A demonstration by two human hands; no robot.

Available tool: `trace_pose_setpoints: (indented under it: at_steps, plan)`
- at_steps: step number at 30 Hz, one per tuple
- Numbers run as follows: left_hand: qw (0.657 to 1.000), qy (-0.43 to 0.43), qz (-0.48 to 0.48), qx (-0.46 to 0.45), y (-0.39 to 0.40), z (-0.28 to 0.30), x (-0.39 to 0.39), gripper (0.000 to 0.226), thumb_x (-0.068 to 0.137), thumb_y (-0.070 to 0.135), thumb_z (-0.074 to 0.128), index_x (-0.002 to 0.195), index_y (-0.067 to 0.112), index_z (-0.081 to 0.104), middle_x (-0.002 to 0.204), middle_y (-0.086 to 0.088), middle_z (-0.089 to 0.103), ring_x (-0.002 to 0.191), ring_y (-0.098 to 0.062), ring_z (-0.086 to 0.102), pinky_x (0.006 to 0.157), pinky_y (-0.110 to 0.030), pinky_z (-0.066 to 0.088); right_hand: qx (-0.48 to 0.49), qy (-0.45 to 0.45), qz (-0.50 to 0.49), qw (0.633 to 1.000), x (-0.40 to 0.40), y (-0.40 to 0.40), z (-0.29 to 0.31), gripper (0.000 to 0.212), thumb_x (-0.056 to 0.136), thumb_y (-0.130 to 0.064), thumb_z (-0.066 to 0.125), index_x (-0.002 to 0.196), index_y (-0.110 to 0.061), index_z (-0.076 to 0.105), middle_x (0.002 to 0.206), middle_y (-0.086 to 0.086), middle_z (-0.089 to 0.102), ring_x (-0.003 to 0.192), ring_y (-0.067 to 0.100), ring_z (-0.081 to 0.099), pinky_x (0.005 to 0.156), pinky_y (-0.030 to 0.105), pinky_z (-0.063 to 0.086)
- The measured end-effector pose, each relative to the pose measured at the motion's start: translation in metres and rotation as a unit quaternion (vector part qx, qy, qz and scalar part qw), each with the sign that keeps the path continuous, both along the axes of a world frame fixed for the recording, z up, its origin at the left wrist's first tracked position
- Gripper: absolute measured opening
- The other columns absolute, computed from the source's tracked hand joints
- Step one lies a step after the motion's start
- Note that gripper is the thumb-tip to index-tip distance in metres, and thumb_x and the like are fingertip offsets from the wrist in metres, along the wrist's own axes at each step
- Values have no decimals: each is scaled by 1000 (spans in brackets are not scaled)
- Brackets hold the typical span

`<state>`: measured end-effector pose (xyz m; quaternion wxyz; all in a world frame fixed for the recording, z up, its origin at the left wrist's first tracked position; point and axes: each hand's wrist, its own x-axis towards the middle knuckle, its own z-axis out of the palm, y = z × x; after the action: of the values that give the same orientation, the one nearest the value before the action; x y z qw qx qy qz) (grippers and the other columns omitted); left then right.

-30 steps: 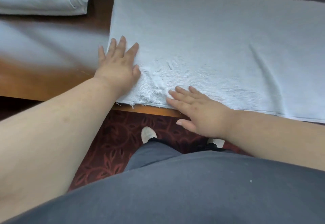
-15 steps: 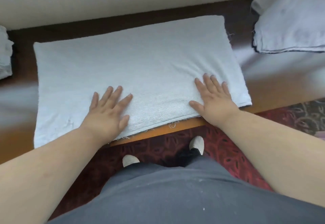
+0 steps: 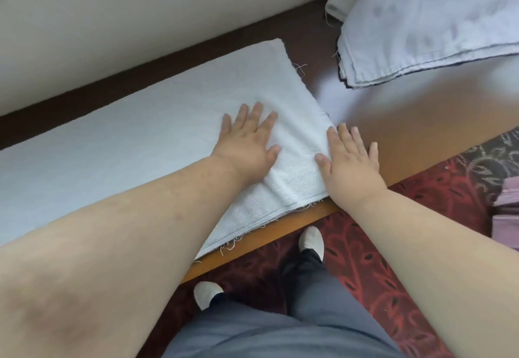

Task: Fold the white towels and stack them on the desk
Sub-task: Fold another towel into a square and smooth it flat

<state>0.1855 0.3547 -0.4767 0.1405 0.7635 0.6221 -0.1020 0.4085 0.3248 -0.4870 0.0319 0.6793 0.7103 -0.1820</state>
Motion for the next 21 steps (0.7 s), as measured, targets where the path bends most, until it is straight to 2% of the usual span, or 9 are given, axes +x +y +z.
trace_pose_setpoints:
  at_steps: [2,4,7,9,12,14,17,20,21]
  plan:
    - [999,34,-2,2,6,-6,7,74,90,61,21,153,36,-10,163,-3,-15,148,-33,-15,114,-64,-5,8,44,-11,999,0,4,3,60,102,-38,35,157,-21,17,166,3,9,152,21,1,121,51,2]
    - [999,41,-1,3,7,-8,11,78,84,64,20,151,40,-12,163,-4,-15,148,-36,-16,111,-68,-4,43,93,-25,994,-1,2,8,59,98,-29,47,154,-22,27,163,3,23,150,23,16,120,46,13]
    - [999,35,1,7,5,-6,8,79,83,67,18,152,40,-7,164,-2,-12,149,-31,-16,114,-63,-7,58,115,-91,988,2,-2,19,63,88,-48,61,144,-26,41,143,1,46,129,26,42,105,43,34]
    - [1000,-5,1,31,0,-3,3,75,86,67,15,154,36,7,165,-2,-2,150,-26,-9,117,-57,-8,23,136,-139,981,8,3,23,62,84,-58,64,134,-25,46,123,1,56,110,26,55,90,41,45]
    - [984,-150,40,90,-7,2,-4,69,92,56,13,149,25,35,158,-3,31,149,-24,15,120,-51,-1,-31,127,-159,979,15,18,23,47,90,-62,53,117,-23,49,91,-6,60,83,22,59,65,34,42]
    - [981,-154,39,108,-9,-1,-5,65,93,51,16,146,23,41,154,-3,38,148,-24,20,120,-49,1,-43,107,-144,983,16,25,21,36,94,-57,50,102,-22,51,80,-6,55,75,21,56,55,31,32]
    - [994,-78,7,70,-8,-6,-3,66,92,56,21,151,28,30,161,0,22,150,-21,6,121,-48,-3,-12,119,-149,982,18,28,21,29,95,-48,51,92,-19,50,80,-2,51,72,25,52,58,32,30]
    - [998,1,-42,47,-7,-5,-3,76,90,68,16,155,30,10,165,1,1,151,-23,-7,119,-53,-5,29,98,-149,984,19,22,24,25,96,-40,55,92,-19,42,78,-4,47,79,32,53,67,36,35]
    - [998,14,-51,39,-8,-4,-3,79,88,72,15,156,30,6,165,0,-2,150,-24,-9,119,-54,-5,43,83,-144,985,17,18,25,22,94,-34,58,96,-19,42,84,-4,49,86,33,54,72,37,36]
